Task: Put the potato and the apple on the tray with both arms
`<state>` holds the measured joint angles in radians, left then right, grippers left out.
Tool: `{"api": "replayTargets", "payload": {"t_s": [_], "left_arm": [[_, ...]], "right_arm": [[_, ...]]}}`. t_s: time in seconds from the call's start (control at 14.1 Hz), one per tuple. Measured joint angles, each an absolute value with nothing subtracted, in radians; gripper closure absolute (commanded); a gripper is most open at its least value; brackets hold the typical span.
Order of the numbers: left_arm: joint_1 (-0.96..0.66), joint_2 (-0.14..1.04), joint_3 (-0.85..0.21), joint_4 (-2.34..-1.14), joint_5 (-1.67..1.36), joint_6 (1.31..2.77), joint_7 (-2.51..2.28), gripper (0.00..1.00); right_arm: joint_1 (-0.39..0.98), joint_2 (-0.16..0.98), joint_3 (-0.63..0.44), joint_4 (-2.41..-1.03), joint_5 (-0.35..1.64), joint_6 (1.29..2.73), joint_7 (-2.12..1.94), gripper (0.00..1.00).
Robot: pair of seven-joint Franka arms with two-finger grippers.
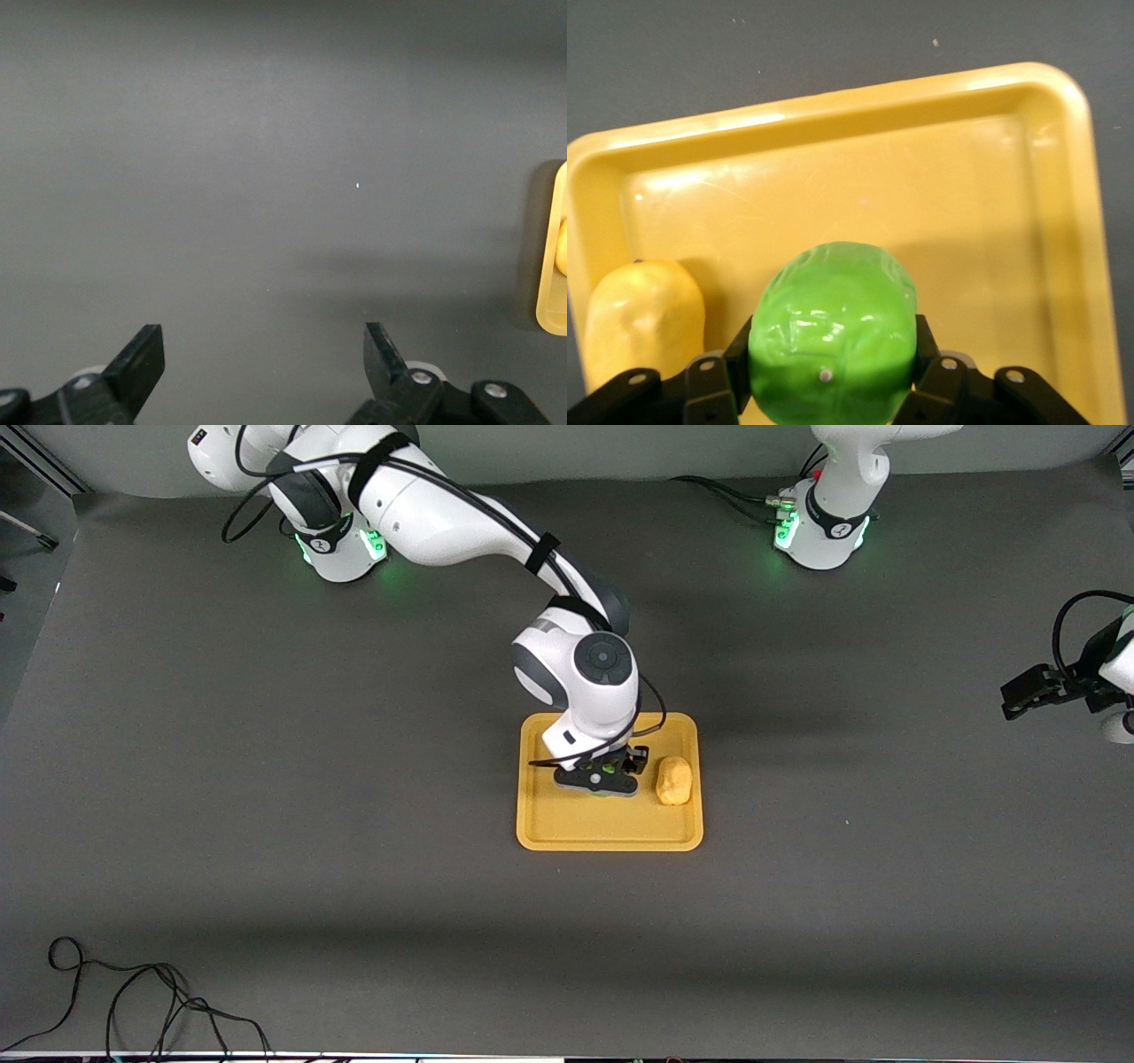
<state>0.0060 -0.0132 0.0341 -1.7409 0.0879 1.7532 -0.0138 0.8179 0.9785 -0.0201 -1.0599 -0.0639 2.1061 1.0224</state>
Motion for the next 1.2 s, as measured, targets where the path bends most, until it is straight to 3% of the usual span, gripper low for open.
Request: {"api": "replayTargets", "payload": {"t_s": [0.14, 0.21, 0.28, 0.71, 1.2], "left_arm": [[-0.014, -0.029, 0.046, -1.756, 0.088, 1.757, -0.014, 0.00], [-0.017, -0.033, 0.047, -1.759, 0.088, 1.757, -0.013, 0.00], [-0.019, -0.033, 0.048, -1.760, 0.088, 1.757, -0.013, 0.00], [-0.026, -0.007, 0.048, -1.744, 0.086, 1.774, 0.001, 0.00], [-0.056, 0.050, 0.047, -1.580, 0.051, 1.617, 0.004, 0.00]], "right_arm": [[0.818, 1.010, -0.020, -1.058, -0.064, 2.144, 1.022, 0.41], [0.818, 1.022, -0.020, -1.057, -0.064, 2.152, 1.022, 0.07], [0.818, 1.031, -0.020, -1.057, -0.064, 2.157, 1.022, 0.00], [0.818, 1.015, -0.021, -1.004, -0.064, 2.097, 1.023, 0.00], [0.765, 0.684, -0.031, -0.964, -0.064, 1.682, 0.993, 0.00]]}}
